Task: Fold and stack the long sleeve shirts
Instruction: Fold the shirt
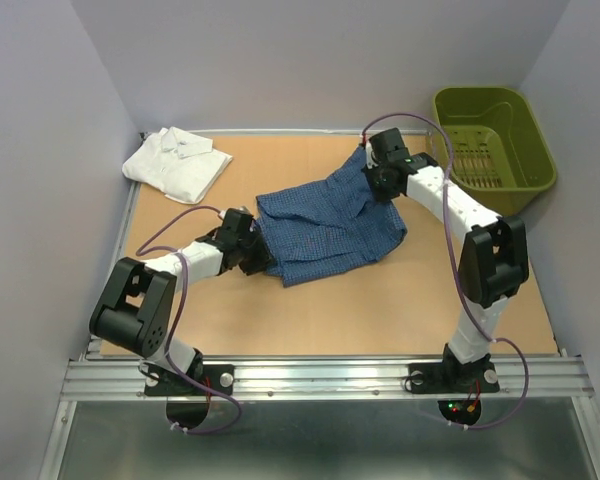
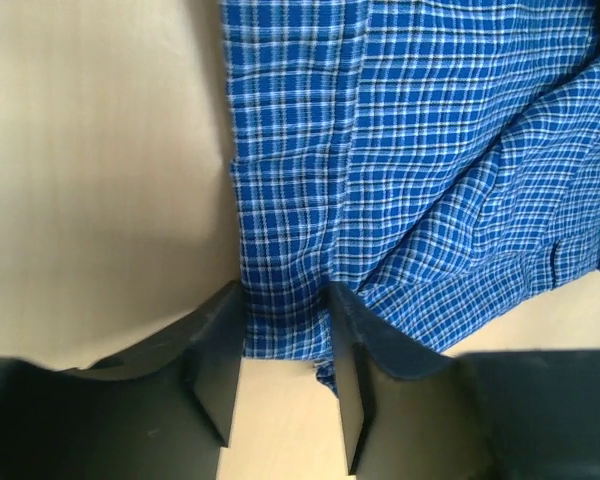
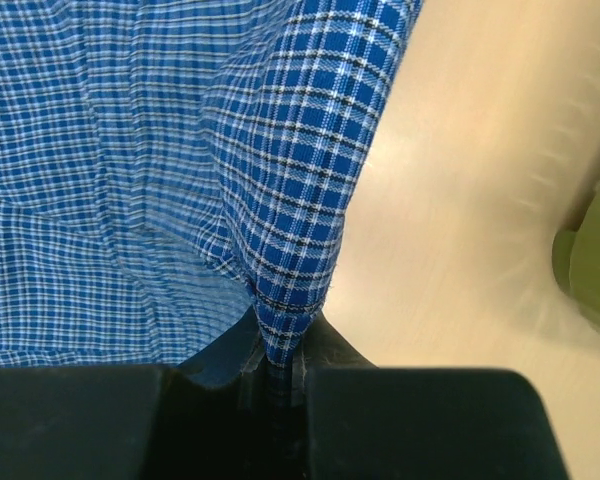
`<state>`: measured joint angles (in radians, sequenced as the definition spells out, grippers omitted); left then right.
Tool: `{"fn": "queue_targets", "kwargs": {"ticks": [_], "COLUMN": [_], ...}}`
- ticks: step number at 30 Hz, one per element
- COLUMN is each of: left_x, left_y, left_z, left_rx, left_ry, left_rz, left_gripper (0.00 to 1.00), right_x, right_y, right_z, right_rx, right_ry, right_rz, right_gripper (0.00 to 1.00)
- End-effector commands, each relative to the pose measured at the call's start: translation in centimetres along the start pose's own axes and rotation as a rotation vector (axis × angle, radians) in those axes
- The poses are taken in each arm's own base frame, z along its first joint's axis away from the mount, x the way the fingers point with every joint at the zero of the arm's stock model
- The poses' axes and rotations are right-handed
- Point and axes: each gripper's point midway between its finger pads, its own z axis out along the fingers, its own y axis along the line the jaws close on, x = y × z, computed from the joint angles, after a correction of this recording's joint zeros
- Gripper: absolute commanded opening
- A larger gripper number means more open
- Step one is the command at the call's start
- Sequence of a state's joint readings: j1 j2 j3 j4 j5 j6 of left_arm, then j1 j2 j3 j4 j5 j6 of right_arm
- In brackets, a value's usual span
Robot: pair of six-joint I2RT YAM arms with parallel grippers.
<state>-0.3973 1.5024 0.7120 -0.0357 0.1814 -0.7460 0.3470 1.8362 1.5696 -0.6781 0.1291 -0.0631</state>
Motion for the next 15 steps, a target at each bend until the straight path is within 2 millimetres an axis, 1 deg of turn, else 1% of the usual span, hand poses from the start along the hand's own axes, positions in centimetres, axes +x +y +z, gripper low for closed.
{"fn": "queue_targets", "kwargs": {"ticks": [1,2,3,4,5,6,7,8,11,12,14,15], "left_x": [0.6,0.7,0.7,0.8,0.8,0.7,0.7,0.8,0.9,1.1,1.2,1.2], "left_y": [-2.3,-2.3,-2.4,-2.2,-2.2,-2.2,-2.1,-2.2,-2.0,-1.8,-1.7,-1.7], "left_z": [0.3,0.5,0.5,0.5,0.5,0.4,0.3,0.3,0.0,0.0,-0.4,-0.6], "left_rx": [0.061,0.061,0.065,0.062,0.063,0.063,0.062,0.066,0.07,0.064,0.071,0.073], "left_ry": [-0.011,-0.006,-0.007,-0.011,-0.013,-0.023,-0.027,-0.029,-0.036,-0.033,-0.04,-0.042], "left_rz": [-0.011,-0.017,-0.038,-0.044,-0.053,-0.067,-0.074,-0.083,-0.101,-0.11,-0.117,-0.12], "left_gripper": [0.43,0.39,0.36,0.32,0.3,0.28,0.26,0.25,0.23,0.23,0.23,0.23], "right_x": [-2.7,-3.0,-3.2,-3.4,-3.7,-4.0,-4.2,-4.5,-5.0,-5.2,-5.4,-5.3], "right_y": [-0.3,-0.5,0.4,0.1,0.4,1.4,1.5,2.7,4.0,5.4,6.5,8.2], "right_z": [-1.9,-2.1,-2.3,-2.7,-2.9,-3.4,-3.7,-4.1,-4.8,-5.0,-5.0,-5.2], "right_rx": [0.168,0.216,0.224,0.271,0.289,0.296,0.333,0.333,0.371,0.367,0.391,0.378], "right_ry": [-0.041,-0.041,-0.044,-0.049,-0.054,-0.062,-0.067,-0.081,-0.103,-0.116,-0.128,-0.137], "right_rz": [-0.073,-0.077,-0.1,-0.107,-0.121,-0.145,-0.155,-0.18,-0.215,-0.24,-0.256,-0.282], "right_gripper": [0.05,0.05,0.05,0.05,0.05,0.06,0.06,0.06,0.06,0.06,0.06,0.06]}}
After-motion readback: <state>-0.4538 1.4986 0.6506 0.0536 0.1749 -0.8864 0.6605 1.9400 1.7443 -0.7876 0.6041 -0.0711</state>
